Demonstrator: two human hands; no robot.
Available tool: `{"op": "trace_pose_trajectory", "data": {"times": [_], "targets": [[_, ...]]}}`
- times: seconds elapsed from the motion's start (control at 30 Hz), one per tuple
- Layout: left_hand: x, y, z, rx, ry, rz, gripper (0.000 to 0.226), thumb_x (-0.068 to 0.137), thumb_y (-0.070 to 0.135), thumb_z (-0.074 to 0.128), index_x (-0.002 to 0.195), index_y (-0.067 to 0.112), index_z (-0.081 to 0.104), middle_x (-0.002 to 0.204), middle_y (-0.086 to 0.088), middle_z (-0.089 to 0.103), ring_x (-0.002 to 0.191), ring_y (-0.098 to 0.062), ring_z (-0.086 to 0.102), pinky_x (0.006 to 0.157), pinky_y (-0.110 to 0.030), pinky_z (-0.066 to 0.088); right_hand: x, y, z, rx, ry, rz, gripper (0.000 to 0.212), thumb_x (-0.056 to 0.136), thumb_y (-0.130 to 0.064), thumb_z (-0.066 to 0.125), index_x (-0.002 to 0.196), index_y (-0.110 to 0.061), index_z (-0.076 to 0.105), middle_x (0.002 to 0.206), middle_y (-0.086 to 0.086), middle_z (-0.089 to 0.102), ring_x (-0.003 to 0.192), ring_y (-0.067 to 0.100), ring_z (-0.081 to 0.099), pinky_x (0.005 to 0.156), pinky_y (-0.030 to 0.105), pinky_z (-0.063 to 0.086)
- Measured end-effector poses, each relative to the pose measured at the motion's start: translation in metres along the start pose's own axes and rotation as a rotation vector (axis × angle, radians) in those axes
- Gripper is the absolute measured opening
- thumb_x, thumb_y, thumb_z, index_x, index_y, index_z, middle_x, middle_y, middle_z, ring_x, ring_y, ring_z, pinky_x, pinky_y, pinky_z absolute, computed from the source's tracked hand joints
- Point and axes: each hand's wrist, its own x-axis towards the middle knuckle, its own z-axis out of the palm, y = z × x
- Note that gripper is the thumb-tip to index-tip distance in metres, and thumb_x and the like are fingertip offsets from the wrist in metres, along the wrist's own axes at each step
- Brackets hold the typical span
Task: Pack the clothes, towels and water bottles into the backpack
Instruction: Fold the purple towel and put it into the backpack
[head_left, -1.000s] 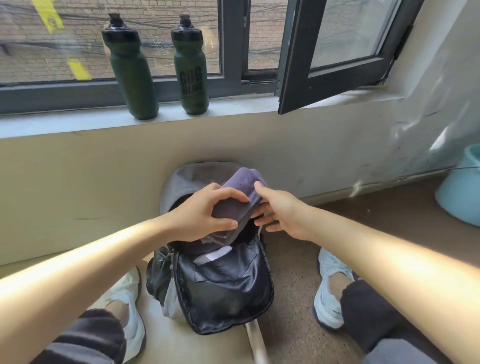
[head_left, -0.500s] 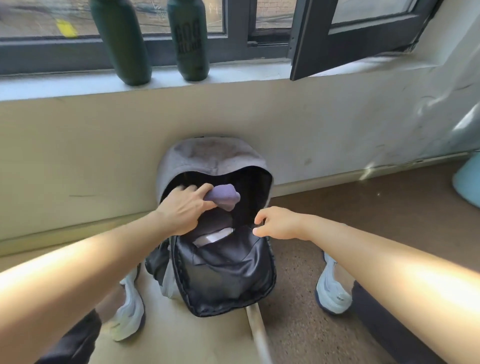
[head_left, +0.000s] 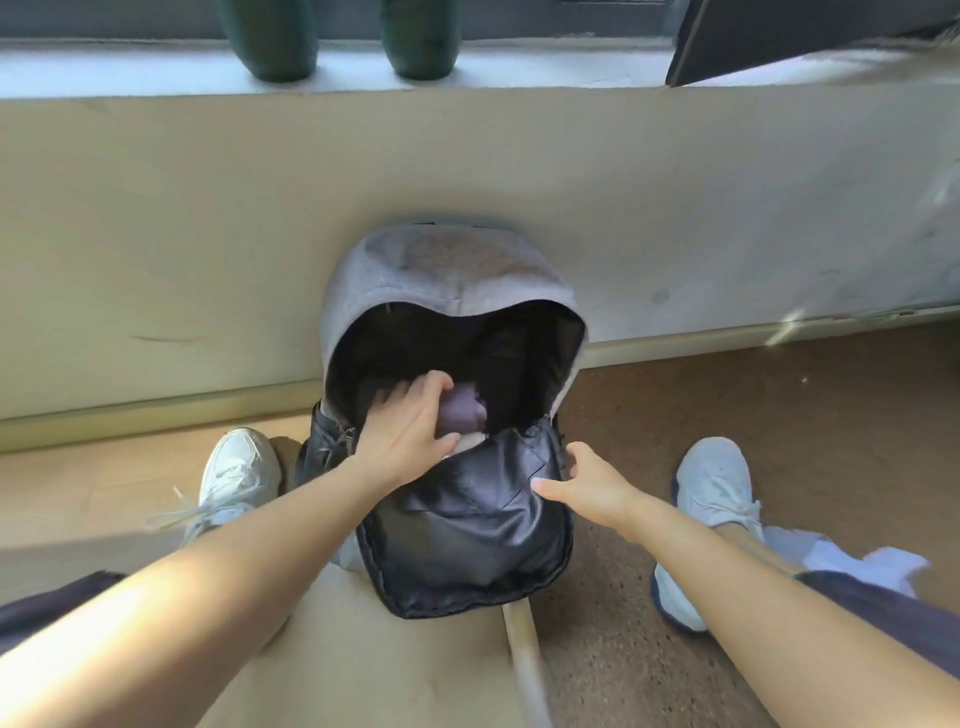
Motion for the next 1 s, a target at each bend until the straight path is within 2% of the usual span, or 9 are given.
{"op": "trace_pose_trajectory", "data": {"times": [0.07, 0.13, 0.23, 0.4, 0.47, 0.6, 0.7, 0.87, 1.0], "targets": [[0.008, 0.002, 0.013, 0.099, -0.026, 0.005, 0.075, 0.082, 0.065, 0.067, 0.142, 0.027, 0.042, 0.136, 0.0, 0.058, 0.125, -0.031, 0.053, 0.101, -0.049, 0.04, 0.008, 0.011, 0.018, 0.124, 0.002, -0.014, 0.057, 0.083, -0.045, 0.078, 0.128, -0.024, 0.05, 0.124, -0.006, 0.062, 0.112, 0.016, 0.061, 0.099, 0.038, 0.052], [0.017, 0.005, 0.026, 0.169, -0.041, 0.011, 0.078, 0.083, 0.073, 0.06, 0.145, 0.03, 0.04, 0.141, 0.003, 0.054, 0.13, -0.03, 0.049, 0.105, -0.053, 0.035, 0.009, 0.016, 0.032, 0.192, 0.017, -0.045, 0.041, 0.09, -0.036, 0.075, 0.124, -0.027, 0.055, 0.119, -0.009, 0.064, 0.109, 0.015, 0.062, 0.096, 0.036, 0.052], [0.03, 0.01, 0.044, 0.194, -0.079, -0.064, 0.069, 0.087, 0.061, 0.063, 0.144, 0.029, 0.04, 0.141, 0.001, 0.051, 0.129, -0.032, 0.046, 0.105, -0.056, 0.033, 0.006, 0.019, 0.042, 0.228, 0.078, -0.103, 0.028, 0.098, -0.026, 0.066, 0.125, -0.025, 0.059, 0.117, -0.009, 0.066, 0.108, 0.014, 0.064, 0.097, 0.035, 0.052], [0.042, 0.013, 0.057, 0.113, -0.184, -0.214, 0.061, 0.097, 0.048, 0.056, 0.148, 0.023, 0.033, 0.143, -0.008, 0.04, 0.132, -0.037, 0.037, 0.106, -0.063, 0.03, -0.006, 0.025, 0.044, 0.273, 0.141, -0.166, 0.014, 0.104, -0.02, 0.055, 0.114, -0.027, 0.061, 0.108, -0.013, 0.068, 0.101, 0.007, 0.064, 0.084, 0.021, 0.05], [0.045, 0.015, 0.059, 0.11, -0.222, -0.268, 0.061, 0.1, 0.048, 0.053, 0.15, 0.023, 0.028, 0.147, -0.008, 0.036, 0.136, -0.037, 0.034, 0.109, -0.062, 0.029, -0.012, 0.029, 0.045, 0.256, 0.157, -0.177, 0.013, 0.104, -0.02, 0.054, 0.114, -0.026, 0.06, 0.108, -0.014, 0.068, 0.1, 0.004, 0.063, 0.083, 0.018, 0.05], [0.05, 0.017, 0.055, 0.07, -0.282, -0.288, 0.062, 0.098, 0.048, 0.052, 0.15, 0.023, 0.028, 0.149, -0.01, 0.033, 0.138, -0.039, 0.031, 0.113, -0.063, 0.025, -0.018, 0.037, 0.044, 0.153, 0.146, -0.165, 0.028, 0.101, -0.025, 0.059, 0.129, -0.02, 0.057, 0.121, -0.006, 0.066, 0.112, 0.014, 0.063, 0.098, 0.035, 0.053], [0.046, 0.019, 0.039, 0.03, -0.354, -0.254, 0.072, 0.093, 0.053, 0.055, 0.152, 0.024, 0.026, 0.154, -0.012, 0.032, 0.143, -0.041, 0.028, 0.116, -0.065, 0.019, -0.026, 0.037, 0.031, 0.112, 0.122, -0.111, 0.029, 0.097, -0.034, 0.065, 0.122, -0.022, 0.057, 0.117, -0.006, 0.065, 0.108, 0.016, 0.063, 0.097, 0.041, 0.055], [0.015, 0.043, 0.009, -0.033, -0.2, -0.228, 0.072, 0.09, 0.049, 0.063, 0.153, 0.027, 0.036, 0.155, -0.009, 0.041, 0.142, -0.037, 0.037, 0.115, -0.058, 0.028, -0.055, 0.033, -0.001, 0.033, 0.181, -0.052, 0.054, 0.095, -0.039, 0.066, 0.141, -0.018, 0.048, 0.118, 0.001, 0.066, 0.109, 0.019, 0.062, 0.092, 0.032, 0.049], [-0.014, 0.087, -0.017, -0.147, -0.167, -0.139, 0.053, 0.093, 0.04, 0.062, 0.144, 0.028, 0.052, 0.148, -0.004, 0.053, 0.136, -0.033, 0.045, 0.109, -0.05, 0.036, -0.098, 0.036, -0.031, -0.009, 0.265, -0.055, 0.049, 0.096, -0.035, 0.066, 0.139, -0.018, 0.05, 0.116, 0.002, 0.065, 0.103, 0.018, 0.065, 0.088, 0.036, 0.055]]}}
